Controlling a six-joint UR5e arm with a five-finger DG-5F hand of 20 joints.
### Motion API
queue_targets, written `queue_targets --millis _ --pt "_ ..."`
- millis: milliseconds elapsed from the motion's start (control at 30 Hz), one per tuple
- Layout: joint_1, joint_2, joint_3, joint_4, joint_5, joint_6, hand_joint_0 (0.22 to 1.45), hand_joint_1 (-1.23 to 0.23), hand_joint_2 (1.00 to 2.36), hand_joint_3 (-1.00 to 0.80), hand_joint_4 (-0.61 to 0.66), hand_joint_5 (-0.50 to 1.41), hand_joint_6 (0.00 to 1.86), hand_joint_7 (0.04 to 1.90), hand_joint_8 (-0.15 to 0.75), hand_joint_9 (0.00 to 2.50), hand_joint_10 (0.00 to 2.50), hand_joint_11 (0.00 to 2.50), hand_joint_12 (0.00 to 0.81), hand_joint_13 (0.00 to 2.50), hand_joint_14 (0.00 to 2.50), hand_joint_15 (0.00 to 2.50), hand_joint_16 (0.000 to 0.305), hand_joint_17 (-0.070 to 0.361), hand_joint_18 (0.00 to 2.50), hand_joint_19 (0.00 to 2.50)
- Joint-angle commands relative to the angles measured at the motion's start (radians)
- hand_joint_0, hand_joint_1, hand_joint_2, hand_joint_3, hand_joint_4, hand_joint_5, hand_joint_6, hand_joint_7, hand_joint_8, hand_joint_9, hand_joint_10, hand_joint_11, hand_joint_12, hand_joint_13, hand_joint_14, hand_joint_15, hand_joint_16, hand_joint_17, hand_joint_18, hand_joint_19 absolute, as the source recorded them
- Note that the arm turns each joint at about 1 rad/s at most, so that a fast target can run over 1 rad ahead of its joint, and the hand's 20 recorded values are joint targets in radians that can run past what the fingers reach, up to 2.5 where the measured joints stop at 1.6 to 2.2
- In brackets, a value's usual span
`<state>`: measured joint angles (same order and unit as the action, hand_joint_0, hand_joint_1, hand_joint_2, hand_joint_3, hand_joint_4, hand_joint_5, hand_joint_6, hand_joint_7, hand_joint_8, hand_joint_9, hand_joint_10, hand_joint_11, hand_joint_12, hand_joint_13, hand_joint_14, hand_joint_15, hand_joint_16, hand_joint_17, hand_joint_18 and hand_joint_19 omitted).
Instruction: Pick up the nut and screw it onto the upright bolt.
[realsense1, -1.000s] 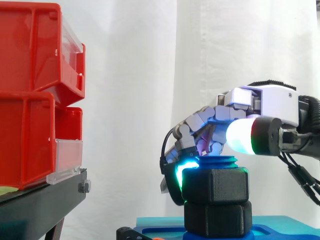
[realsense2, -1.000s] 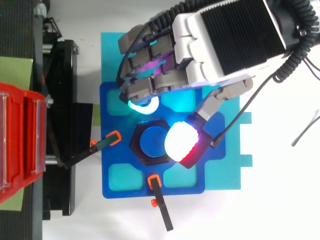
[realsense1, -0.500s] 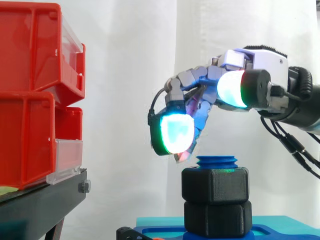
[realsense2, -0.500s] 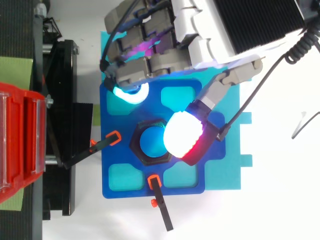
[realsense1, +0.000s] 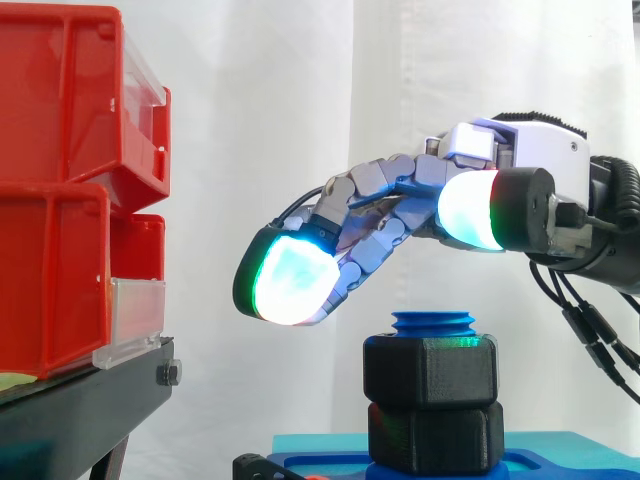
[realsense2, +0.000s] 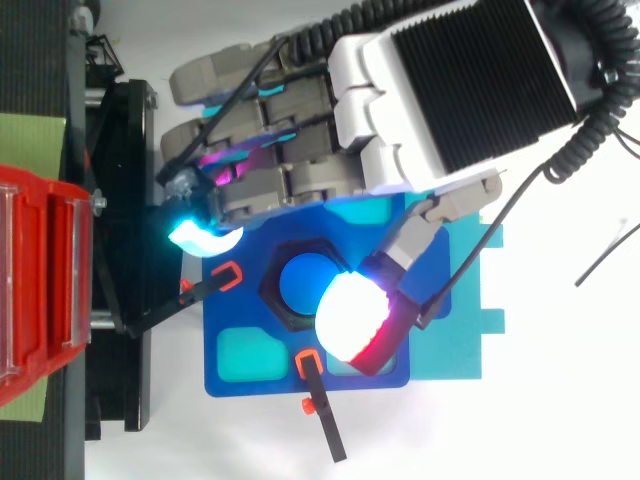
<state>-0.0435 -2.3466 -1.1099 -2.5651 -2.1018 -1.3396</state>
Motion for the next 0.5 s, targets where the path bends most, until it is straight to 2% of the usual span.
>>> queue_targets --millis 0,133,300,467 --pt "0.01 0.0 -0.007 0.013 0.005 0.007 0.51 -0.12 1.0 -0.5 0.25 -0.1 0.5 0.65 0.204 0.76 0.0 0.0 0.268 0.41 0.0 0.0 0.031 0.069 0.17 0.0" --pt "0.016 0.0 -0.01 0.005 0.014 0.005 0.51 -0.12 1.0 -0.5 0.24 -0.1 0.5 0.67 0.208 0.75 0.0 0.0 0.272 0.4 0.0 0.0 0.031 0.069 0.15 0.0" --pt "0.02 0.0 -0.033 0.006 0.023 0.004 0.51 -0.12 1.0 -0.5 0.25 -0.08 0.5 0.8 0.223 0.76 0.0 0.0 0.281 0.4 0.0 0.0 0.032 0.071 0.15 0.0" --pt "0.024 0.0 -0.038 0.002 0.026 -0.007 0.51 -0.12 1.0 -0.5 0.27 -0.06 0.5 0.92 0.23 0.78 0.0 0.0 0.286 0.41 0.0 0.0 0.032 0.072 0.15 0.0"
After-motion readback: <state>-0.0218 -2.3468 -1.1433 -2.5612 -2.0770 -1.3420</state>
